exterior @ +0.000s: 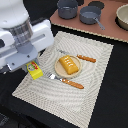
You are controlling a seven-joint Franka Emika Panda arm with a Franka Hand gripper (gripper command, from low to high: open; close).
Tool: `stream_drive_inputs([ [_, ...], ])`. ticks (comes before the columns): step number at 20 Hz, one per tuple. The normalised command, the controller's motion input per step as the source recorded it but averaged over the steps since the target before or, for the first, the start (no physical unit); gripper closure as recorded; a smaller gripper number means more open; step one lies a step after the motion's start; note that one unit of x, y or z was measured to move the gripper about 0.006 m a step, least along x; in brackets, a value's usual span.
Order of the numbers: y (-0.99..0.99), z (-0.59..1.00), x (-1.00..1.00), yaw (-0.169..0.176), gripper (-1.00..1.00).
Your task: Place the bread, butter, and milk from the table onto the serving area.
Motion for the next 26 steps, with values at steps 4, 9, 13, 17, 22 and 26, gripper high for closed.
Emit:
stream_drive_inputs([
  [4, -0.25, 0.00, 0.88, -0.093, 1.00],
  [9, -0.18, 0.00, 0.93, -0.061, 1.00],
  [13, -0.13, 0.00, 0.93, -0.047, 1.00],
  [17, -0.10, -0.02, 0.89, -0.057, 1.00],
  [22, -0.09, -0.06, 0.83, -0.078, 1.00],
  [26, -0.03, -0.06, 0.64, -0.055, 1.00],
])
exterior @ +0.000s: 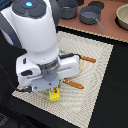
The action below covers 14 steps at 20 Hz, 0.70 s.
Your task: Place the bread, butter, and milk from the table onto the serving area.
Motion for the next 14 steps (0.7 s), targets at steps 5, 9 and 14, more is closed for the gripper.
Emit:
stream_drive_inputs([
  [5, 0.00, 0.48, 0.25, -0.004, -1.00],
  [9, 0.00, 0.99, 0.05, 0.000, -1.00],
  [14, 0.03, 0.99, 0.04, 0.006, -1.00],
])
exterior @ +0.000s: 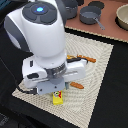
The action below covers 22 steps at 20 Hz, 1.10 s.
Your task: Place the bread, butter, and milk from the table onto the serving area.
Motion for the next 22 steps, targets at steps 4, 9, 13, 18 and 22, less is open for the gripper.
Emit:
stream_drive_inputs([
  [4, 0.26, 0.80, -0.23, 0.018, -1.00],
  [9, 0.44, 0.37, -0.59, 0.067, -1.00],
  [13, 0.27, -0.15, -0.60, 0.065, -1.00],
  [18, 0.26, -0.37, -0.67, 0.007, -1.00],
  [22, 0.25, -0.40, -0.71, 0.012, -1.00],
])
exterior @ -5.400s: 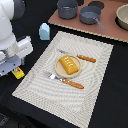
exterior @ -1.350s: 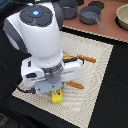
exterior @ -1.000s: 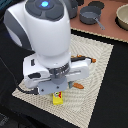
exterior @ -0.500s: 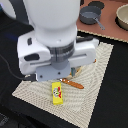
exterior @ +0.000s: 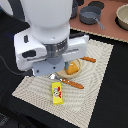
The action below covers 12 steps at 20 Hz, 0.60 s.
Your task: Place the bread, butter, and milk from the table onto the serving area.
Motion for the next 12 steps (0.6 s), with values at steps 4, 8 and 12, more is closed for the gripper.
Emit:
stream_drive_inputs([
  [4, 0.35, -0.16, -0.89, 0.009, -1.00],
  [8, 0.45, 0.04, -0.95, 0.000, -1.00],
  [12, 0.48, 0.13, -0.93, 0.000, -1.00],
])
